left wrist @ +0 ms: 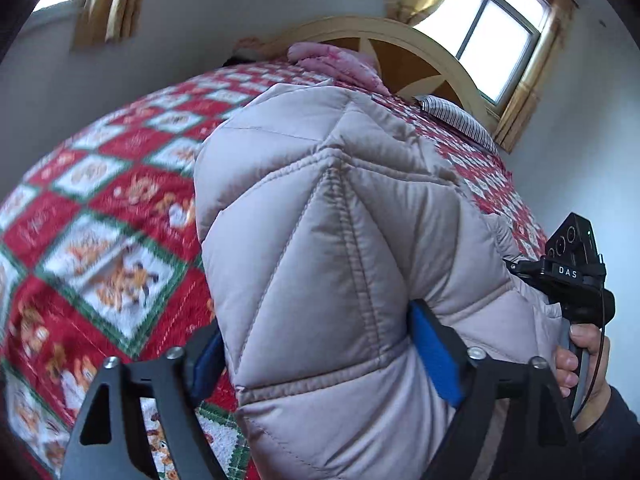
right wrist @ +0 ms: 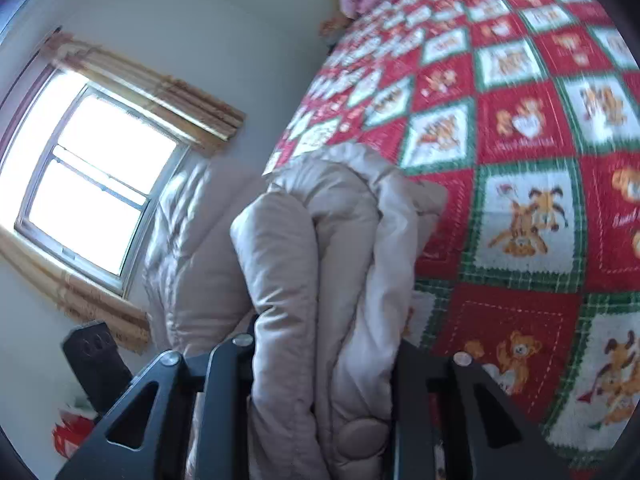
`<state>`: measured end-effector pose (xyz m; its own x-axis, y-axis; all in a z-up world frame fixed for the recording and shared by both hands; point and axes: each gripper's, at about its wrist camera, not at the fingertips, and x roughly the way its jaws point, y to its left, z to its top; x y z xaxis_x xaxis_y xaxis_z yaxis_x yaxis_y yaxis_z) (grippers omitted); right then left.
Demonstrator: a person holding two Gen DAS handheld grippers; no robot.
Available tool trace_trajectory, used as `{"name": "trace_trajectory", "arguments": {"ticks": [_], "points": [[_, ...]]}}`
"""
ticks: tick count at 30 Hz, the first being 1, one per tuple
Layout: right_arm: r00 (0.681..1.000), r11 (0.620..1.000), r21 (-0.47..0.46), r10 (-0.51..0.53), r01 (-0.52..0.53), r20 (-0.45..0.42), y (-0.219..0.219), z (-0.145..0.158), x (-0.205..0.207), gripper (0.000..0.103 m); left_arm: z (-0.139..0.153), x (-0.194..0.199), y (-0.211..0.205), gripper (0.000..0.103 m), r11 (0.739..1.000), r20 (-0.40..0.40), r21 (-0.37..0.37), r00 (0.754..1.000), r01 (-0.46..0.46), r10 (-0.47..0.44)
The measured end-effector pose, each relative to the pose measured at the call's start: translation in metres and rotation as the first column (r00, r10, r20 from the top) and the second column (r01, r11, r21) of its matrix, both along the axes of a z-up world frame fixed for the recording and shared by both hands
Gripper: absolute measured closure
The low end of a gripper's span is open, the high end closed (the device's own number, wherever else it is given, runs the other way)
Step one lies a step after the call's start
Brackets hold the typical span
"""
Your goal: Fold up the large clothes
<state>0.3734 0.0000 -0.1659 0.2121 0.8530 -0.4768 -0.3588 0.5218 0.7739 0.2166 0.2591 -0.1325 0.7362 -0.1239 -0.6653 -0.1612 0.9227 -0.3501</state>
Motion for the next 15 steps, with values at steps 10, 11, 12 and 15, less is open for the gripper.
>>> {"name": "trace_trajectory", "arguments": {"ticks": [10,11,12,15], "points": [[1.0,0.998,-0.06,-0.017,0.016,-0.019,0.007,-0.012,0.013,0.049,0.043,-0.034,-0.028,0.013,0.983,0.041,0.174,0.998,-0.06,0.054],[1.0,0.997,-0.067,-0.029,0.028,-0.011,0.006,-0.011,0.015,0.042,0.047,-0.036,-0.029,0.013,0.979,0.055,0.194,0.997,-0.064,0.055],[0.999,0.996,-0.073,-0.042,0.042,-0.001,0.003,-0.008,0.015,0.036,0.052,-0.039,-0.03,0.013,0.975,0.07,0.211,0.996,-0.066,0.052],[0.997,0.994,-0.076,-0.074,0.076,0.022,-0.005,0.001,0.012,0.03,0.065,-0.046,-0.037,0.013,0.956,0.098,0.279,0.993,-0.091,0.066]]}}
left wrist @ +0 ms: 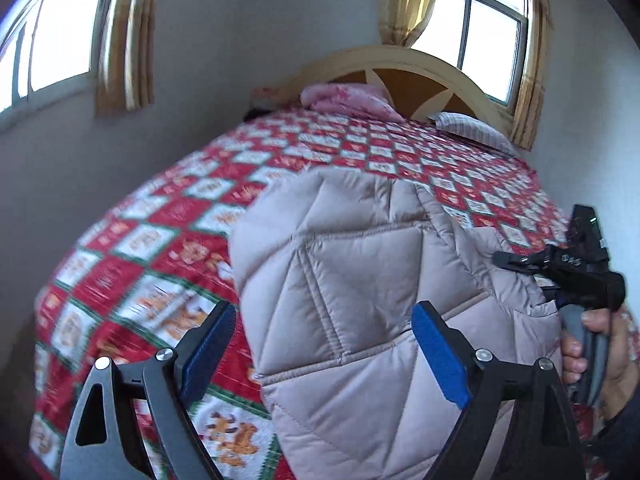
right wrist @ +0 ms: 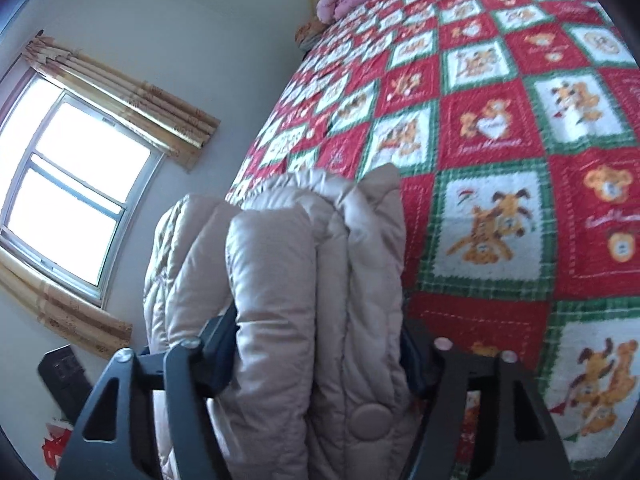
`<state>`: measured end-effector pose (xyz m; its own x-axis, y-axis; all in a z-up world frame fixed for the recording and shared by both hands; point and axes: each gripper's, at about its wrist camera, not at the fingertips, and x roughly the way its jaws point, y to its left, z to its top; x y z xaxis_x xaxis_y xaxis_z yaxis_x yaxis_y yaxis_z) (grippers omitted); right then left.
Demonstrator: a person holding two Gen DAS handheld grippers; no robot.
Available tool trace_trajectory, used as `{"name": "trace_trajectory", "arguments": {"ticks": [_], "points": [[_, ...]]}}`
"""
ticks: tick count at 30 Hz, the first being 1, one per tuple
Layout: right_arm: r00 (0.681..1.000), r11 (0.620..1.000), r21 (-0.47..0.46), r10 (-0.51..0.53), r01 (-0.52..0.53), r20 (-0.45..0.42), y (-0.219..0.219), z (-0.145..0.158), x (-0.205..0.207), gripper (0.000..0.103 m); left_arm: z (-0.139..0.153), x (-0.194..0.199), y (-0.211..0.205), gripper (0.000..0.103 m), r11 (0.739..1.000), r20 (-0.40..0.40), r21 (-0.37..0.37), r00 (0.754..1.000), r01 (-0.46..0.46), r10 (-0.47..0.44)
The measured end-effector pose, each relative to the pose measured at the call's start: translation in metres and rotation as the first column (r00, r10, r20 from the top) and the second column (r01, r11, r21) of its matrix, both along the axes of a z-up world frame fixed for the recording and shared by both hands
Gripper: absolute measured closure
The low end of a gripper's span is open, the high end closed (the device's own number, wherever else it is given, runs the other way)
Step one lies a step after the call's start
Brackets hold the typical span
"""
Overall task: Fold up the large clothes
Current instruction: 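Lower the folded jacket onto the quilt and open both tools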
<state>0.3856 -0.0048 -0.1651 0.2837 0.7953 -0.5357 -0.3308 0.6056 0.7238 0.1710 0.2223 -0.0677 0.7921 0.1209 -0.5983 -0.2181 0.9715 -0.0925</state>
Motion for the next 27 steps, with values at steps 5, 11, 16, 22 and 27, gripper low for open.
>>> {"name": "trace_trajectory", "arguments": {"ticks": [5,11,16,22,27], "points": [[0.996,0.998,-0.033,-0.047,0.05,0.069,-0.014,0.02,-0.01,0.023,0.013,-0.012,-0.012,0.013,0.996,0.023,0.084,1.0,-0.018,0.017],[0.975,0.986,-0.04,-0.153,0.161,0.159,-0.053,0.05,-0.029,0.021,0.025,-0.041,-0.023,0.013,0.995,0.053,0.094,0.998,-0.043,0.038],[0.942,0.976,-0.036,-0.198,0.215,0.273,-0.071,0.077,-0.071,0.015,0.034,-0.06,-0.036,0.013,0.995,0.085,0.084,0.996,-0.046,0.039],[0.906,0.978,-0.027,-0.182,0.208,0.381,-0.067,0.102,-0.123,0.015,0.048,-0.071,-0.053,0.013,0.996,0.126,0.092,0.992,-0.023,0.011],[0.871,0.977,-0.045,-0.167,0.211,0.462,-0.063,0.121,-0.157,0.012,0.057,-0.078,-0.066,0.013,0.994,0.154,0.107,0.988,-0.005,-0.012]]}}
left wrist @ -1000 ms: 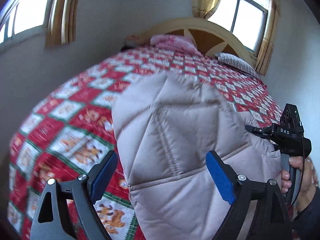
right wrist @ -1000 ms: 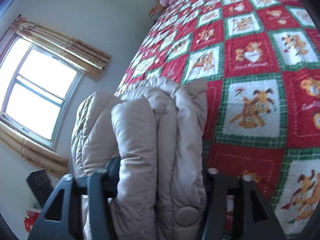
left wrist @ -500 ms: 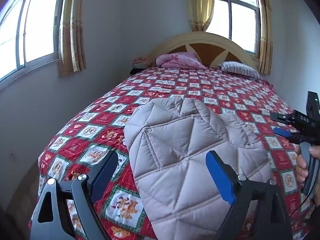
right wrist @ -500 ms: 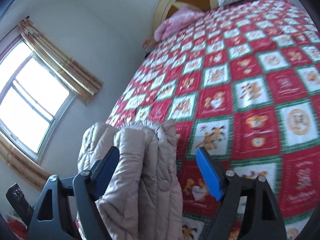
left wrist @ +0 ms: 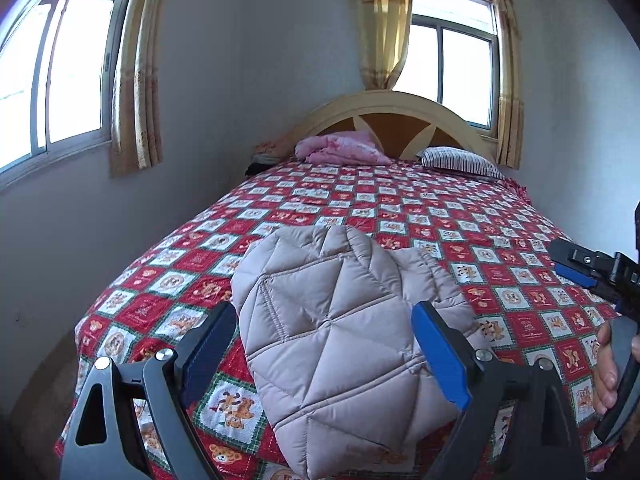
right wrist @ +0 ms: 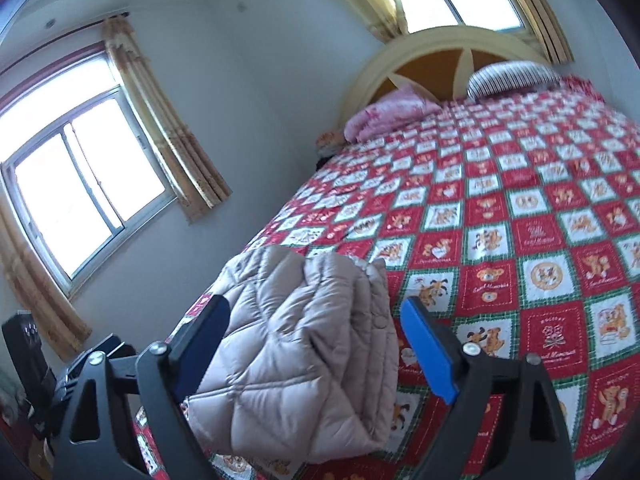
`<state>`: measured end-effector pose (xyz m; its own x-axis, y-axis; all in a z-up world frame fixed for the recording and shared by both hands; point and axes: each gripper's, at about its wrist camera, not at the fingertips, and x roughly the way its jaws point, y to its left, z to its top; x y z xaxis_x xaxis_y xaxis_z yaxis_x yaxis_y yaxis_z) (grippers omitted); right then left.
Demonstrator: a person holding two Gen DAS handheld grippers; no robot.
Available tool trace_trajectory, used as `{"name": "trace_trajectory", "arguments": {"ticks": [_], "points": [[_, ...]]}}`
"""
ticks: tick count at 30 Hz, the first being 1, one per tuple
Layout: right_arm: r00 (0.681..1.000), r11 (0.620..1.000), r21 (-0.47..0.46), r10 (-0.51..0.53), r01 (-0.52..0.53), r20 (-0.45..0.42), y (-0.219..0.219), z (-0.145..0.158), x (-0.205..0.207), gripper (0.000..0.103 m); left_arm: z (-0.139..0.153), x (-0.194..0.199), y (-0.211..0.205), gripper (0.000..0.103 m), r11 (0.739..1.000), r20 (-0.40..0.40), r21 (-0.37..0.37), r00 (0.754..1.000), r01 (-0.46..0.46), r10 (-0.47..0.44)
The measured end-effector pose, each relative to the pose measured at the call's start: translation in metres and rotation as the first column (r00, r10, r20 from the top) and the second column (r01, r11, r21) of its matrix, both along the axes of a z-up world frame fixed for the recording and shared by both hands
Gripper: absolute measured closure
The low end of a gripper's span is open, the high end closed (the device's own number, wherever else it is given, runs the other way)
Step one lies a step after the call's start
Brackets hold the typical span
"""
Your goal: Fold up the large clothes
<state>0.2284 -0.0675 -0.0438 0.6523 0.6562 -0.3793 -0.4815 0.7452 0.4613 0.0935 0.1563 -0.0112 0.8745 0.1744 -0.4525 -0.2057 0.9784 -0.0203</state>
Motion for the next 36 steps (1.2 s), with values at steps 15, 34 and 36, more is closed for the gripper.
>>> {"name": "trace_trajectory", "arguments": {"ticks": [15,34,36], "points": [[0.992,0.998,-0.055,0.012,-0.005,0.126,0.007,0.027,-0.047,0.007,0.009,-0.009,-0.005,0.013,1.0,0.029,0.012,1.0,-0.003,0.002],[0.981,0.997,-0.073,-0.004,0.018,0.194,0.001,0.035,-0.063,0.002,0.011,-0.01,-0.012,0.013,1.0,0.023,0.021,1.0,-0.001,0.0],[0.979,0.997,-0.077,-0.005,0.021,0.203,0.001,0.036,-0.065,0.0,0.014,-0.012,-0.012,0.013,1.0,0.033,0.018,0.999,-0.005,0.004]]}}
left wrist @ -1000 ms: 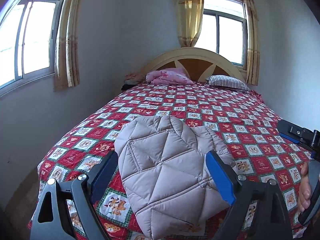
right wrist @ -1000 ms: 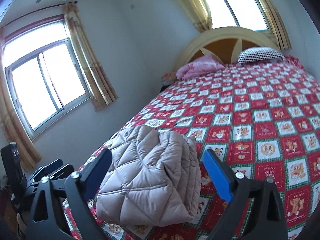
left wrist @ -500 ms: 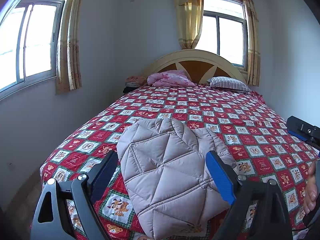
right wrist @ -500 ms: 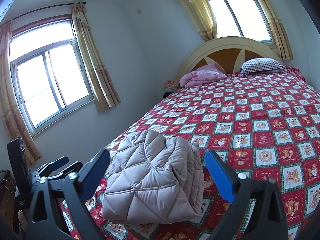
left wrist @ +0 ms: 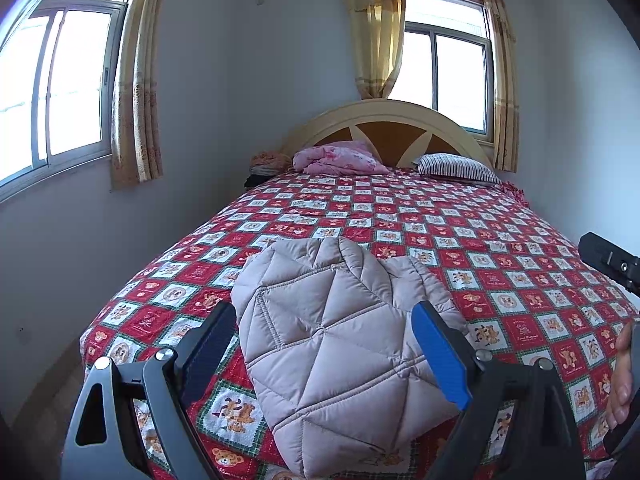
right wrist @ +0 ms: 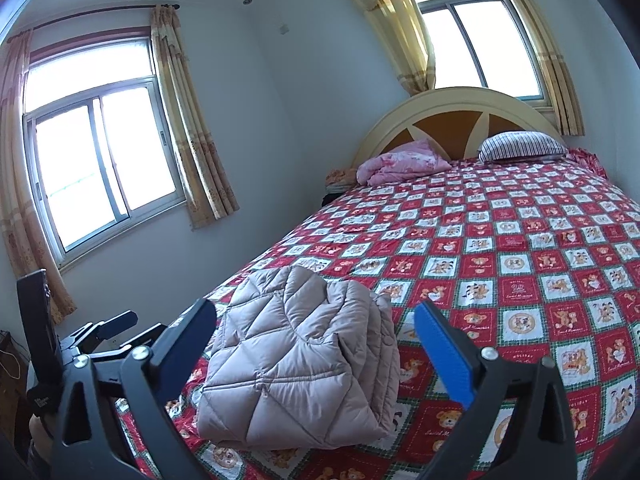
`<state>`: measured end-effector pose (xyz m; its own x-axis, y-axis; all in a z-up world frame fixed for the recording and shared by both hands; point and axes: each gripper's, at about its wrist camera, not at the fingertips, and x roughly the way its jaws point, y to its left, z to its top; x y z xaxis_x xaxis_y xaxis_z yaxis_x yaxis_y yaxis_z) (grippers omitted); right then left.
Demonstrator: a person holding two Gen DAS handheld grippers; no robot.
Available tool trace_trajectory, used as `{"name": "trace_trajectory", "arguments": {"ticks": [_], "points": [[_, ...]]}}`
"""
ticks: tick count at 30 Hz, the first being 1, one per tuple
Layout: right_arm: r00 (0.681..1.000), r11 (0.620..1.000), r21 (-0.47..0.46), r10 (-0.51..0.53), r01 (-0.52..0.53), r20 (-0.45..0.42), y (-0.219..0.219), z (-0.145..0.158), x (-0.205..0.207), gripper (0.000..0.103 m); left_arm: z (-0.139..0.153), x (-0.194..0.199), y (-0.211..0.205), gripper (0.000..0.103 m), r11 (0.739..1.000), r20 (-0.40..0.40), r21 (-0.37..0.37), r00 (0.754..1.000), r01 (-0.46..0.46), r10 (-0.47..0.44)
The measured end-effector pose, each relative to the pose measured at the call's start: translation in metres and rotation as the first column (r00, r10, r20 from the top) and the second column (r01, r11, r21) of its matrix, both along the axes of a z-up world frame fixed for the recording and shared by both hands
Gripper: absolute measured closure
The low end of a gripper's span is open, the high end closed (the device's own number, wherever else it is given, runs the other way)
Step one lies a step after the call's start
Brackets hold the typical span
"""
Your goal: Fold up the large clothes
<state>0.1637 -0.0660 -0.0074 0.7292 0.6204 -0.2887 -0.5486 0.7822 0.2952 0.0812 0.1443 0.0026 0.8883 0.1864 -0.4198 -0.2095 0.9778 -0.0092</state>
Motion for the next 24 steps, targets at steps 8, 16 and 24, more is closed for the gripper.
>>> {"name": "trace_trajectory", "arguments": {"ticks": [8,16,24], "points": [[0.996,1.0,-0.025,-0.013,0.016,0.091,0.003,0.013,-0.017,0.0,0.011,-0.008,0.004,0.012,0.999,0.043,0.01,0.998,-0.044,0.043],[0.983,0.999,-0.038,0.007,0.0,0.186,0.008,0.024,-0.032,0.0,0.013,-0.01,0.01,0.006,0.997,0.061,0.019,0.995,-0.077,0.075],[0.974,0.997,-0.077,0.048,-0.032,0.22,0.018,0.024,-0.037,0.0,0.009,-0.009,0.012,0.006,0.997,0.063,0.021,0.995,-0.078,0.077]]}}
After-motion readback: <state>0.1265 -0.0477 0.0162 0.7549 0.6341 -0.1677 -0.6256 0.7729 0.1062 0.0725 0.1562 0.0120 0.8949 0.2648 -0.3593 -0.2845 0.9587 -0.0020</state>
